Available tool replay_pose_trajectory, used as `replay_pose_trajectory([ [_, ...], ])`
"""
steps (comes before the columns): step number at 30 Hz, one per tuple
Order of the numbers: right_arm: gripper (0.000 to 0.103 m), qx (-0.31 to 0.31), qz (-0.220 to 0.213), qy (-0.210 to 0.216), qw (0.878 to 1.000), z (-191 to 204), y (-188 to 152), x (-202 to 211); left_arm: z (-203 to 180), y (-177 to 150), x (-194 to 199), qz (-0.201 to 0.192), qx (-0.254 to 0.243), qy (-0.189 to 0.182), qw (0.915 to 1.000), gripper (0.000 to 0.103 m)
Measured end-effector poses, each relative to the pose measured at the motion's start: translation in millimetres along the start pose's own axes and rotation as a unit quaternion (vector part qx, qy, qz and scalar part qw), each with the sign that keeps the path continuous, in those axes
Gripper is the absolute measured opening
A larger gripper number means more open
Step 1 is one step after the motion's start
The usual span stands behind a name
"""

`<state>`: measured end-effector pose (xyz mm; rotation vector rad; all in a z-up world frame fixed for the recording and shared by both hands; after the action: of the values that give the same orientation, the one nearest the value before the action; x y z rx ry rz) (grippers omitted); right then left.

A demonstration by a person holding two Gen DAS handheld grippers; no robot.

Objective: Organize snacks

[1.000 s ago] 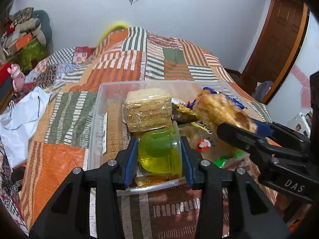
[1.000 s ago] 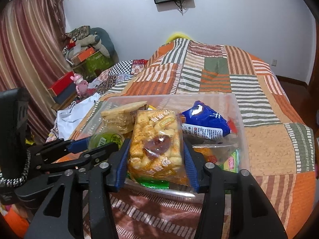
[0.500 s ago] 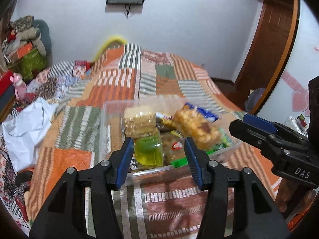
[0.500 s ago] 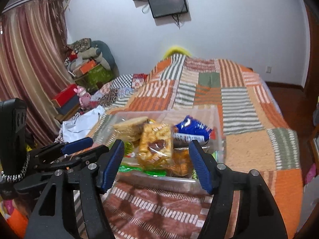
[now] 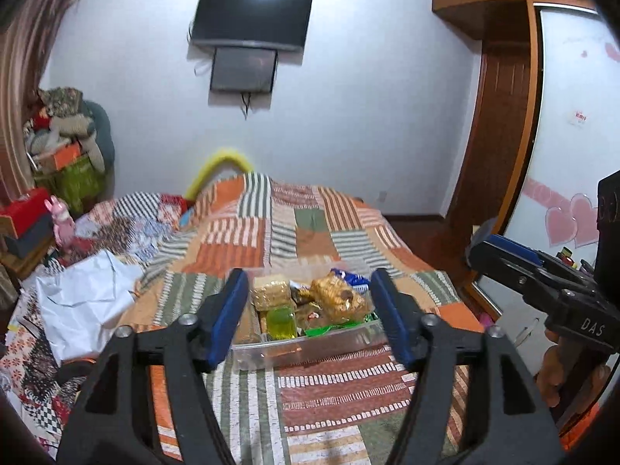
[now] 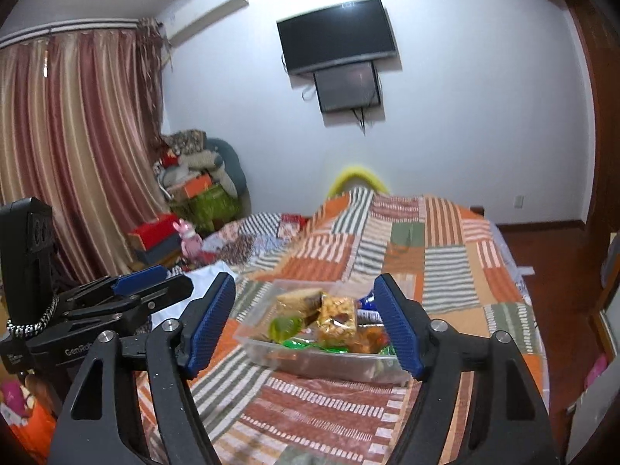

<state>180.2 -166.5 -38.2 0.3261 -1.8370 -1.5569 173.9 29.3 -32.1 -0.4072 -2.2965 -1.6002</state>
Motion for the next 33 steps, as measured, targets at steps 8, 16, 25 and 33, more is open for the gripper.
replay_pose_trajectory([
  [8,0.088,0.001,-0.036,-0.008,0.999,6,-5,19,-8,-8,40,-0.062,-0.02,0.011,0.9978,0.098],
  [16,0.101,0.002,-0.049,-0.032,0.998,6,-15,30,-9,-13,57,-0.099,-0.021,0.013,0.9948,0.103],
  [25,0.103,0.032,-0.051,-0.047,0.997,16,-18,33,-14,-23,57,-0.098,-0.029,0.017,0.9946,0.103],
  [33,0.103,0.038,-0.051,-0.046,0.997,19,-18,33,-15,-28,57,-0.097,-0.033,0.015,0.9947,0.103],
])
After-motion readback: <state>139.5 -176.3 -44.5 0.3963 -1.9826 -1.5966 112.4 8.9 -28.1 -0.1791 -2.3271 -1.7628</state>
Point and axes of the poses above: each gripper's, at about its wrist camera, not at the fingertips, and x roughly against the way its jaws point, z to its left, y to its top, the point moved 5 cm from there along -x, roughly the way its jaws point, and after that the axes turned 13 degrees about x, right-handed, at the moved point
